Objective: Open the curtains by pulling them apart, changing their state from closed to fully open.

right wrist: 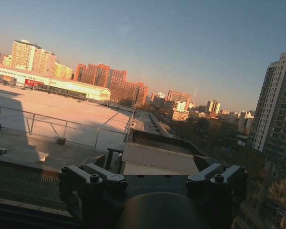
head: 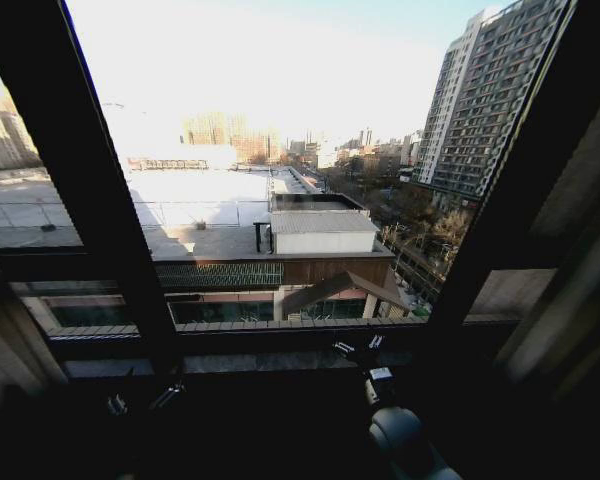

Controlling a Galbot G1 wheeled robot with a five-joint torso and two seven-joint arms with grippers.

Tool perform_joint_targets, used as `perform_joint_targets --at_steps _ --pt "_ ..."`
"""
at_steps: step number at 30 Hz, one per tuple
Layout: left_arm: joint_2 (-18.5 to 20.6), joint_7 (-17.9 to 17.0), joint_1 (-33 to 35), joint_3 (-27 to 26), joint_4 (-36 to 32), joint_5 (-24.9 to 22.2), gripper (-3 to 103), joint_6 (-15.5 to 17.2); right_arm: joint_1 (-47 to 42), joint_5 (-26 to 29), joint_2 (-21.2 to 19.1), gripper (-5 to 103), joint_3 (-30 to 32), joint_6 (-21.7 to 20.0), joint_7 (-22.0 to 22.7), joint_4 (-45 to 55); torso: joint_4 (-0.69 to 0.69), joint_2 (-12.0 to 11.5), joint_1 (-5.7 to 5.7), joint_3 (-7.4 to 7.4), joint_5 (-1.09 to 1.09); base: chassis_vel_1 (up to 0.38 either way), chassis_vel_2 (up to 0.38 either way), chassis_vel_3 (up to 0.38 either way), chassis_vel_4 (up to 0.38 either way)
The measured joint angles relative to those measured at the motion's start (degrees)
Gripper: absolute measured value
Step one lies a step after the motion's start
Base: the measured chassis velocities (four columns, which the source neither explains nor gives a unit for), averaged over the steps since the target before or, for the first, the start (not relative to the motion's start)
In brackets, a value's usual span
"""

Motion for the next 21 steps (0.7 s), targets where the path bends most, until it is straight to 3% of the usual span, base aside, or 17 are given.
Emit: perform_joint_targets --at_steps 21 --pt "-0.02 0.03 -0.08 -0.2 0.45 -0.09 100 -0.27 -0.22 -0.35 0.01 100 -0.11 0.07 0.06 0.0 0.0 0.0 -0.01 0.0 0.01 0.316 0.395 -0.313 -0.387"
